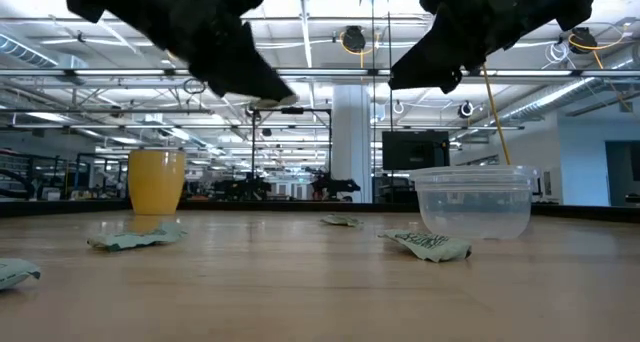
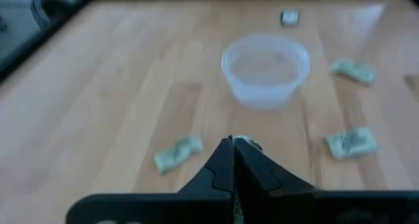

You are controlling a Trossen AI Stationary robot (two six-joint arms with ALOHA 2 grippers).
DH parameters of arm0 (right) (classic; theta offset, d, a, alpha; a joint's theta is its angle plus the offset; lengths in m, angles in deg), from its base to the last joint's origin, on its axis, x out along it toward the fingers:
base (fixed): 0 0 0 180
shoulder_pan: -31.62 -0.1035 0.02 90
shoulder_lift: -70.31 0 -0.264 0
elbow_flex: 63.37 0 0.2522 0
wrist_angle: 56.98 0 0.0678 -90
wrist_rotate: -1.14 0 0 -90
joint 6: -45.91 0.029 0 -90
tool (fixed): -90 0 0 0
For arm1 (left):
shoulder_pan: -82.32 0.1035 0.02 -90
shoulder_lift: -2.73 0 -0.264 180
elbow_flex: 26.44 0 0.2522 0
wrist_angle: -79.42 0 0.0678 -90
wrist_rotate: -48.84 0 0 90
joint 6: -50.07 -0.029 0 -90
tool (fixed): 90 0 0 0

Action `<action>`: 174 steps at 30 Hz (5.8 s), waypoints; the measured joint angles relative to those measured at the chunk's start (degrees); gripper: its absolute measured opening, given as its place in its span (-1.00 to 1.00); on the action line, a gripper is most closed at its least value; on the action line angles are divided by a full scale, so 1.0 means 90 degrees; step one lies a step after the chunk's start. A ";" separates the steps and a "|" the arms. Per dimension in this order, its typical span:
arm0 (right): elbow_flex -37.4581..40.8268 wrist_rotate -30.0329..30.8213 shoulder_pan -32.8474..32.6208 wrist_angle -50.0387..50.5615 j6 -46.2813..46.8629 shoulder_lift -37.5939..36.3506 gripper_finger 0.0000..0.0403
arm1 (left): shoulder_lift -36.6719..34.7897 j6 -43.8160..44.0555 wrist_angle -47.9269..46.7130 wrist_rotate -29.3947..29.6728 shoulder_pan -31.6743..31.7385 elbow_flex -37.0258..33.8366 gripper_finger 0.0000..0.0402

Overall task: Pick and place Stevia / Truvia into bins
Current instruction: Put the stevia packet into the transparent container, then put the truvia packet into the transparent container

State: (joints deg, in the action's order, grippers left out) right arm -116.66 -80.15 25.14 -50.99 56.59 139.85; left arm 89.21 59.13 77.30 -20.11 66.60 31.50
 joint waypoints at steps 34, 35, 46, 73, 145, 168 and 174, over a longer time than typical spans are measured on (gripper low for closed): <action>0.1285 0.0529 -0.0363 -0.1351 0.0240 -0.1566 -0.18 | 0.3825 -0.0879 0.0993 -0.2170 0.1054 0.3508 -0.91; 0.1331 0.0535 -0.0362 -0.1373 0.0239 -0.1574 -0.18 | 0.3960 -0.0887 0.0981 -0.2229 0.1045 0.3624 -0.88; 0.1645 0.0529 -0.0364 -0.1374 0.0209 -0.1668 -0.18 | 0.4191 -0.1160 0.0493 -0.2358 0.1006 0.3884 -0.79; 0.1656 -0.0702 -0.2917 0.1235 0.2125 -0.2477 -0.18 | 0.3581 -0.1433 -0.0080 -0.2343 0.0935 0.3882 -0.30; 0.1609 0.1033 -0.4426 0.1914 0.4567 -0.0503 -1.00 | -0.1503 0.0566 -0.5988 0.1007 0.0874 0.3877 -0.30; 0.1302 0.2087 -0.1956 -0.2185 -0.0319 -0.0494 -1.00 | -0.2402 0.1194 -0.6677 0.1001 0.0873 0.3879 -0.30; 0.1304 0.1269 -0.1647 -0.1104 0.0647 0.0038 -1.00 | -0.2397 0.1213 -0.6685 0.0999 0.0873 0.3879 -0.30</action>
State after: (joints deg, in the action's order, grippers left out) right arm -104.92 -68.73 10.32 -60.93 62.42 140.19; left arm 67.64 70.05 17.14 -11.12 74.46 66.41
